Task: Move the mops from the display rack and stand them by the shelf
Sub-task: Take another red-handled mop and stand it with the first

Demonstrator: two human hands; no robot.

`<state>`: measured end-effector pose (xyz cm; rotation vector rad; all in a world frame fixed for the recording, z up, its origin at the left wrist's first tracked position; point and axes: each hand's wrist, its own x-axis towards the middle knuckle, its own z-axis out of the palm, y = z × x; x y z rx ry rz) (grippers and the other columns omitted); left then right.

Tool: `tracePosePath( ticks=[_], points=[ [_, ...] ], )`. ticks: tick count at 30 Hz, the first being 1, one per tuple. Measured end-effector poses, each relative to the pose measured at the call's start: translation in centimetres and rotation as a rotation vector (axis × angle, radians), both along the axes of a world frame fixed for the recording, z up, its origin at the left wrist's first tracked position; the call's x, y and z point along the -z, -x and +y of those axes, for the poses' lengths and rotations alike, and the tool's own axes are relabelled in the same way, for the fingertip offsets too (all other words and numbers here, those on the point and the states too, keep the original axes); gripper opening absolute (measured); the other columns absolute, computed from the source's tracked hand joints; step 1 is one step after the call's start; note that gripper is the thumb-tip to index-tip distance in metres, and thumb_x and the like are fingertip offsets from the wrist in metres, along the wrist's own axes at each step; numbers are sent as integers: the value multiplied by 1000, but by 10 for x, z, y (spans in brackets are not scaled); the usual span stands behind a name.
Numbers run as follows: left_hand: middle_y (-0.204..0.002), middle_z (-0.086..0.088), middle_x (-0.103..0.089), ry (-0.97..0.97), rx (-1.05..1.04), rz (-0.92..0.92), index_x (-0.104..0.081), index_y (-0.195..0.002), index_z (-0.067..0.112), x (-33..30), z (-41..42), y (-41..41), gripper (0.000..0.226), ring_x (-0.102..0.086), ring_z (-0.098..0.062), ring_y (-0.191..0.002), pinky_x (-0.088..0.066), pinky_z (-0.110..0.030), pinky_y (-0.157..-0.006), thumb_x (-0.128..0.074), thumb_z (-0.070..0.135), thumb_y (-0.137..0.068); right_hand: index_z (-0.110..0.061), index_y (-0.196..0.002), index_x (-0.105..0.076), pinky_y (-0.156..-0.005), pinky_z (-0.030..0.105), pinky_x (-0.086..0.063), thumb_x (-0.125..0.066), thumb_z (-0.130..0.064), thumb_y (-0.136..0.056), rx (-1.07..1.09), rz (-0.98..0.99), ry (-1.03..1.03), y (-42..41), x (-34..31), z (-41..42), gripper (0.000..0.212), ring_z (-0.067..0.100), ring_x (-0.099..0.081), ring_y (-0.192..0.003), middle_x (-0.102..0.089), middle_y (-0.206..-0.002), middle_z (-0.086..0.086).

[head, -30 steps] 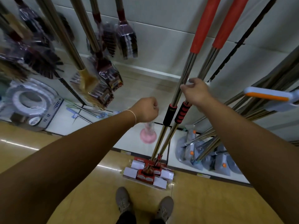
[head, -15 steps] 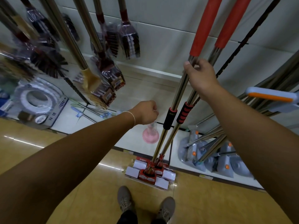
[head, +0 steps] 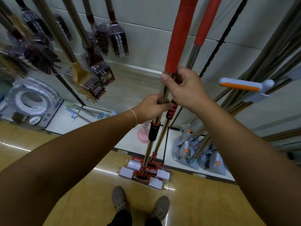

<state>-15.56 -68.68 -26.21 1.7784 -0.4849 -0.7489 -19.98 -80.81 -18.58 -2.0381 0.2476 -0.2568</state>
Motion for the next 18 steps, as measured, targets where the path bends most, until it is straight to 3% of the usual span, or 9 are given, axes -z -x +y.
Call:
tracePosePath(
  ticks=[2,4,7,12,18],
  points=[
    [-80,-14,-70,17,-4,40,-60,-103,-9,-2,-2,16,37,-68,-20,-76,-56,-35,-77,-62,27,-93,-11,-100,-68,-71,36,-52,-67,-30,-92,-10,-8,24,12,-3,2,20,29,-63,-77,-68,-90,20],
    [-70,-8,-66,5,-38,49,-59,-100,-11,-1,-2,31,40,-66,-20,-69,-55,-36,-73,-61,28,-92,-13,-96,-67,-64,31,-48,-67,-29,-92,-34,-7,23,23,-4,2,17,16,-56,-67,-63,-76,9],
    [-68,-13,-59,3,-65,68,-59,-86,-4,-2,4,47,25,-59,-29,-70,-51,-42,-73,-61,20,-91,-17,-89,-63,-57,21,-41,-68,-30,-91,-64,-11,39,39,-5,5,14,8,-49,-60,-52,-66,-7],
    [-65,-10,-53,32,-58,100,-57,-69,9,-12,13,69,19,-52,-21,-63,-47,-29,-66,-57,4,-87,-13,-93,-66,-70,39,-53,-69,-33,-89,-91,-18,47,58,-7,14,20,26,-64,-75,-63,-76,4],
    [-62,-4,-54,23,-47,110,-59,-66,13,-14,24,80,16,-52,-17,-65,-44,-32,-70,-56,3,-78,-17,-98,-66,-78,46,-56,-68,-37,-89,-105,-6,65,74,-9,23,22,23,-66,-80,-69,-85,6]
  ],
)
